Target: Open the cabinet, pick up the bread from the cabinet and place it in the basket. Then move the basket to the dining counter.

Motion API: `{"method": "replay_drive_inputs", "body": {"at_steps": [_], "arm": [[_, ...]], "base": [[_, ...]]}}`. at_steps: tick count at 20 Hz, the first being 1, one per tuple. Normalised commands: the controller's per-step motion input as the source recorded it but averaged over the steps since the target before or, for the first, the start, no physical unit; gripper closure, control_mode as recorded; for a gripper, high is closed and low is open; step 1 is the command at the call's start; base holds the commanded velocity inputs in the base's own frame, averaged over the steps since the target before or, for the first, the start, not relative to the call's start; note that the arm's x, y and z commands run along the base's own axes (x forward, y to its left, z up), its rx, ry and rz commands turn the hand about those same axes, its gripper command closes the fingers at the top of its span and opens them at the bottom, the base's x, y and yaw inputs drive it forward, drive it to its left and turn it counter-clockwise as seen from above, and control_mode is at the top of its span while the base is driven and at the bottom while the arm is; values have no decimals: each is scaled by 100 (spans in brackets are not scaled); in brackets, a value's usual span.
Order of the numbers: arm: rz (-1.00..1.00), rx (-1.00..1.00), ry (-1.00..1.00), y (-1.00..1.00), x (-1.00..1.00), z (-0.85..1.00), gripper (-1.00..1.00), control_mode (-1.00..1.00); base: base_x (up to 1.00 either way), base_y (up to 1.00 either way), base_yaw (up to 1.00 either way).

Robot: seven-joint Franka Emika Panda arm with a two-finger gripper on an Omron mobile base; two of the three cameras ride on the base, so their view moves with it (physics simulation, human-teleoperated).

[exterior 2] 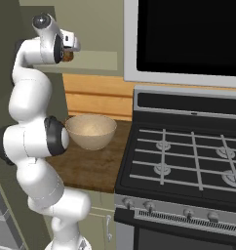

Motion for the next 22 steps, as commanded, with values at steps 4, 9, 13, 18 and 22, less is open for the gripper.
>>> {"method": "replay_drive_inputs", "body": {"at_steps": [4, 9, 13, 18, 22], "arm": [[0, -2, 0, 0, 26, -12, -100, -100], [0, -2, 0, 1, 23, -18, -100, -100], [0, -4, 0, 7, 19, -18, -100, -100], [0, -2, 0, 4, 17, -12, -100, -100], [0, 0, 0, 3, 24, -1, -100, -100]], "base": [[0, 0, 0], [0, 0, 0], [0, 0, 0], [0, 0, 0], [0, 0, 0]]}}
